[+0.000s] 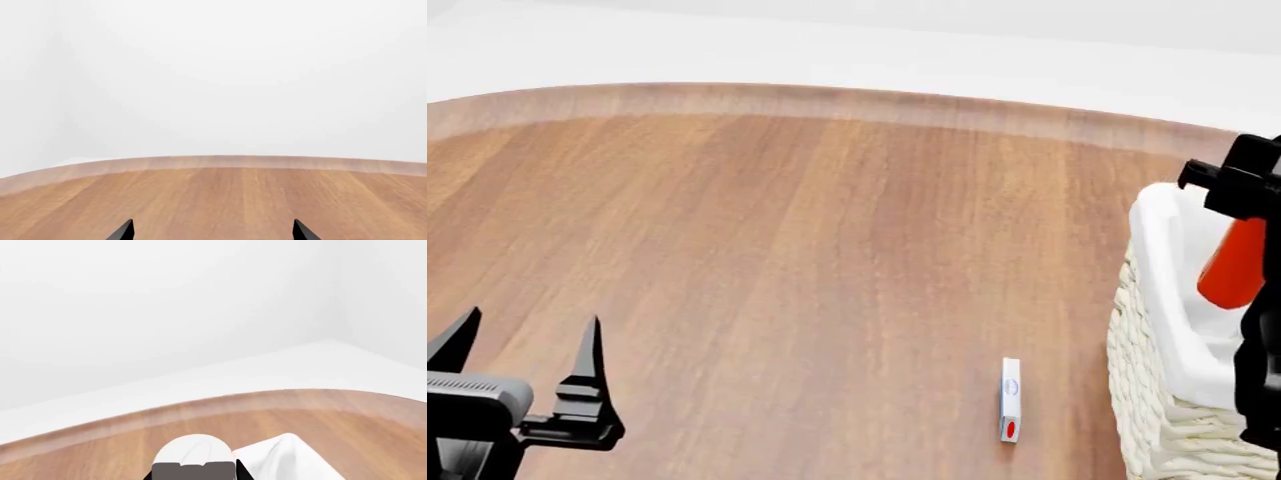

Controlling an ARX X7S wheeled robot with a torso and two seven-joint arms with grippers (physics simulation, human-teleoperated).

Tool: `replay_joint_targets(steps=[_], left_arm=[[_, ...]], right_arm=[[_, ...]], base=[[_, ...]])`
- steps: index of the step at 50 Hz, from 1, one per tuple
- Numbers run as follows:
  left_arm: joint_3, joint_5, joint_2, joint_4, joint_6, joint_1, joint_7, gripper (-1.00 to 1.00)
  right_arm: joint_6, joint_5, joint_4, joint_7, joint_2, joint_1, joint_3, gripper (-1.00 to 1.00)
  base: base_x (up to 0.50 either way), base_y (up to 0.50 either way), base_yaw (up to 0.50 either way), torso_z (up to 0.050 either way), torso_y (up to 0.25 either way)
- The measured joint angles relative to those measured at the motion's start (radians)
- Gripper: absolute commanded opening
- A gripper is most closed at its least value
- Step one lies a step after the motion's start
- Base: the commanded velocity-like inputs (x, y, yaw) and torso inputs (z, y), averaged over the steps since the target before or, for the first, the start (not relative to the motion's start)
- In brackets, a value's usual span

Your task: Pick up the ketchup, and put it in the basket.

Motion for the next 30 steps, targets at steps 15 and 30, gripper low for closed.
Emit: replay_joint_targets(steps=[15, 30], left_arm=[[0.000, -0.005, -0.005, 0.002, 0.007, 0.012, -0.006, 1.00], [0.003, -0.010, -0.009, 0.004, 0.009, 0.018, -0.011, 1.00]], right_arm=[[-0.042, -0.005, 0.047, -0.005, -0.002, -0.038, 0.043, -1.00], [-0.055, -0.007, 0.054, -0.007, 0.003, -0.069, 0.075, -1.00]], base=[[0.00, 0.00, 0.00, 0.000, 0.000], [0.00, 0.00, 0.00, 0.000, 0.001]])
